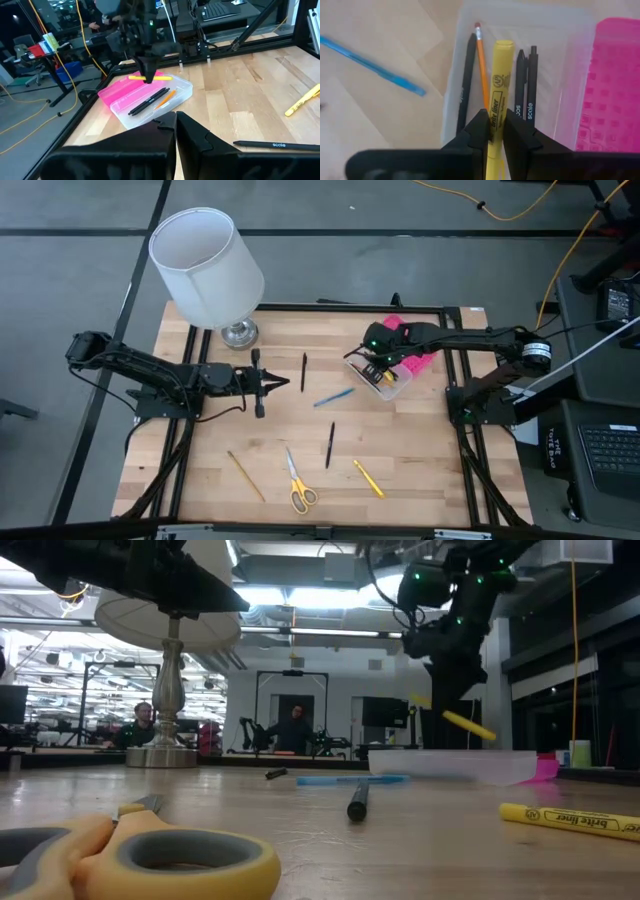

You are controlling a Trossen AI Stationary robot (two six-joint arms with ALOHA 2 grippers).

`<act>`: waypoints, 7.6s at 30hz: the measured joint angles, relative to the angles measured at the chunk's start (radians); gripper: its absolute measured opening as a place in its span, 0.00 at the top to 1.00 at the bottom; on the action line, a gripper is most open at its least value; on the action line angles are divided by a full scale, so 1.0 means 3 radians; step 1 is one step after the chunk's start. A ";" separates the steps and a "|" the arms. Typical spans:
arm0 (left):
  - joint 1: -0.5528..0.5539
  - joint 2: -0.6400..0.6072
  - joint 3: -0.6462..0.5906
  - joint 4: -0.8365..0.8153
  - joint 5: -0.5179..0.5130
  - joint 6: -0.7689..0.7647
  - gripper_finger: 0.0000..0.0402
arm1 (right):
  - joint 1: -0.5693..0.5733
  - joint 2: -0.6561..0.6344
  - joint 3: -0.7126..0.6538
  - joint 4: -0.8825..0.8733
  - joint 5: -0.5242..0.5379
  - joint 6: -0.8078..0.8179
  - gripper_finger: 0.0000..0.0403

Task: Pick & place school supplies into a supply box
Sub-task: Put the yellow pen into the pink supply box

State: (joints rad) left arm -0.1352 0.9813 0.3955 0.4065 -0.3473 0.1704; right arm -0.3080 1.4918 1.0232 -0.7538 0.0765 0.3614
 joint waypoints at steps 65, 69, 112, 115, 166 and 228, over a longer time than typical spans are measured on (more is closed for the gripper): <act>-0.0001 0.0001 0.0002 0.0001 -0.0001 0.0001 1.00 | 0.0277 -0.0009 -0.0276 0.0618 -0.0235 -0.0233 0.85; 0.0000 0.0001 0.0002 0.0003 0.0000 -0.0001 0.99 | 0.0625 -0.0009 -0.0030 0.0546 -0.0226 -0.0138 0.98; -0.0089 0.0001 0.0005 0.0203 0.0402 -0.0056 0.99 | 0.3401 0.1187 0.1670 -0.0893 0.0465 0.3356 1.00; -0.0089 0.0001 0.0002 0.0202 0.0401 -0.0056 0.99 | 0.3401 0.1436 0.2043 -0.1253 0.0400 0.3478 1.00; -0.0089 0.0001 0.0001 0.0201 0.0401 -0.0059 0.99 | 0.3163 0.2326 0.2460 -0.1396 0.0376 0.3056 0.60; -0.0089 0.0001 0.0001 0.0203 0.0402 -0.0059 1.00 | 0.3099 0.2354 0.2317 -0.1150 -0.0109 0.2094 0.93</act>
State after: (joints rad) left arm -0.1619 0.9817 0.3958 0.4675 -0.2268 0.1528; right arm 0.6217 2.1978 1.7182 -1.0987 0.0438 0.9896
